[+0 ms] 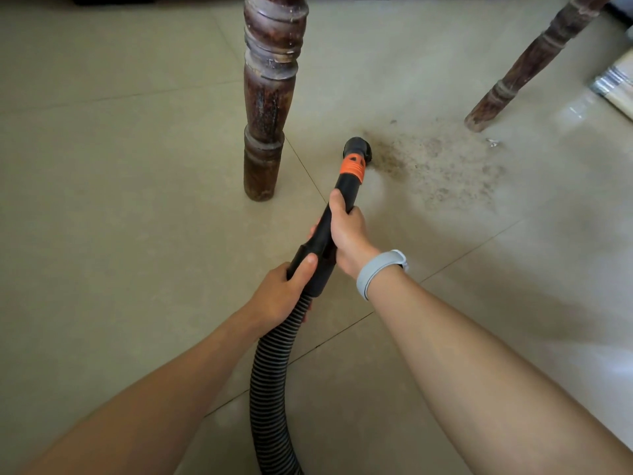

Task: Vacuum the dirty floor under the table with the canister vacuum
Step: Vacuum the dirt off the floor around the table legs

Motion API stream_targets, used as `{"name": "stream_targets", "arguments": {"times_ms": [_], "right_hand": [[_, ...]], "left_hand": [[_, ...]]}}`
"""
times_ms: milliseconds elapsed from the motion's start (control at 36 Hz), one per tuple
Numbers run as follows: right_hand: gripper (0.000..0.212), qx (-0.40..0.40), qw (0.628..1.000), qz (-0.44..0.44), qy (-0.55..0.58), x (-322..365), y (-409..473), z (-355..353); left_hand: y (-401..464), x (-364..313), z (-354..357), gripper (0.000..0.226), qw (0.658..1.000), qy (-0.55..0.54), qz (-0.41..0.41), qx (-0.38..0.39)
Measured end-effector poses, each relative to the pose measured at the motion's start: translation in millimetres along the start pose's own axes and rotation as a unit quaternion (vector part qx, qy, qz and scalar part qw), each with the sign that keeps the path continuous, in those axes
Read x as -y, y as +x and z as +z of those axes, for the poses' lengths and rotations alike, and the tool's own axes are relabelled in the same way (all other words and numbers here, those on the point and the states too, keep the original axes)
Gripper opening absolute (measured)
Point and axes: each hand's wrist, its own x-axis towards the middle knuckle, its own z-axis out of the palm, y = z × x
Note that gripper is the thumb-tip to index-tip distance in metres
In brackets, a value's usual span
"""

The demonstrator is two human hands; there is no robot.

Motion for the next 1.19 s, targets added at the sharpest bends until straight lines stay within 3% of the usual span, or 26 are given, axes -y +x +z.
{"name": "stream_targets", "arguments": {"times_ms": [194, 528, 639, 778, 917, 1056, 1194], "right_hand": [[0.034, -0.013, 1.0, 0.001, -0.002, -11.0, -12.8, -14.2], [0.024, -0.024, 0.992, 0.003, 0.122, -48.8, -48.1, -42.5], [0.021, -0.055, 0.979, 0.028, 0.192, -57.4, -55.6, -57.7], [0.019, -0.112, 0.96, 0.06, 0.249, -64.6, -55.5, -79.8], [0.033, -0.164, 0.941, 0.08, 0.286, -63.4, -42.5, -99.4], [0.037, -0.216, 0.941, 0.061, 0.255, -52.6, -29.0, -114.9], [0.045, -0.178, 0.945, 0.076, 0.262, -54.0, -14.5, -127.3]], "left_hand": [[-4.7, 7.3, 6.4, 0.055, 1.0, 0.024, 0.003, 0.015], [-18.0, 33.1, 12.4, 0.057, 0.995, 0.071, 0.017, 0.07], [-17.2, 39.4, 15.5, 0.071, 0.987, 0.125, 0.013, 0.098], [-14.4, 35.3, 35.3, 0.047, 0.966, 0.231, 0.031, 0.111], [-8.0, 19.6, 55.8, 0.055, 0.946, 0.302, 0.045, 0.111], [2.0, 3.0, 74.5, 0.058, 0.93, 0.348, 0.049, 0.106], [2.6, -2.9, 78.8, 0.058, 0.932, 0.341, 0.051, 0.113]]}}
